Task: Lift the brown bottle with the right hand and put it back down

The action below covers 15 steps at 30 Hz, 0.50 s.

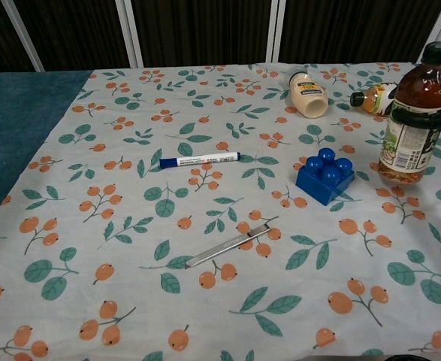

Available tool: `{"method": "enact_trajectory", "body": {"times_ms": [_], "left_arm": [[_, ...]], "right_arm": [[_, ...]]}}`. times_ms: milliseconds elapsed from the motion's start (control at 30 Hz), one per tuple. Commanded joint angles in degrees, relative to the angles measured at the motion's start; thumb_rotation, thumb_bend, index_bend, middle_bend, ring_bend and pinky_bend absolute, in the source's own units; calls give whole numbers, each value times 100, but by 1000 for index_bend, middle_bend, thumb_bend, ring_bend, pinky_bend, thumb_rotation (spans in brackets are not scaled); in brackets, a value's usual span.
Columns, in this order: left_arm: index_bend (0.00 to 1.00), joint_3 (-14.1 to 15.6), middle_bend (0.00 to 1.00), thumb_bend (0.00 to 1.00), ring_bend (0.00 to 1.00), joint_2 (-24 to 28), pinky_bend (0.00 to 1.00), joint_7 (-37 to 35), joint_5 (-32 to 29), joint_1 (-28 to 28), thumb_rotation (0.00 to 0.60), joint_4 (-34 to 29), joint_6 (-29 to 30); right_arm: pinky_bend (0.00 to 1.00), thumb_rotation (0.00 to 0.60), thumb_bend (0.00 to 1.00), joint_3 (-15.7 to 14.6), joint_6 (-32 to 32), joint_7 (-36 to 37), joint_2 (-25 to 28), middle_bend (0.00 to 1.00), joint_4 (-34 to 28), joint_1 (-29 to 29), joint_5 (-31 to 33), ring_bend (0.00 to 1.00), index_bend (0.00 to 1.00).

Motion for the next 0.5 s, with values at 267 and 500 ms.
{"method": "enact_trajectory", "body": {"times_ms": [267, 500], "left_arm": [[120, 0, 11, 394, 12, -3, 85, 16, -4, -10, 600, -2, -15], [120, 2, 11, 394, 12, -5, 97, 30, -6, -7, 600, -6, -11]], "right_arm": [[580, 600, 366, -192, -53, 217, -130, 423, 257, 24, -34, 512, 449], [391, 600, 247, -306, -83, 504, -150, 280, 297, 50, -147, 371, 287]]}}
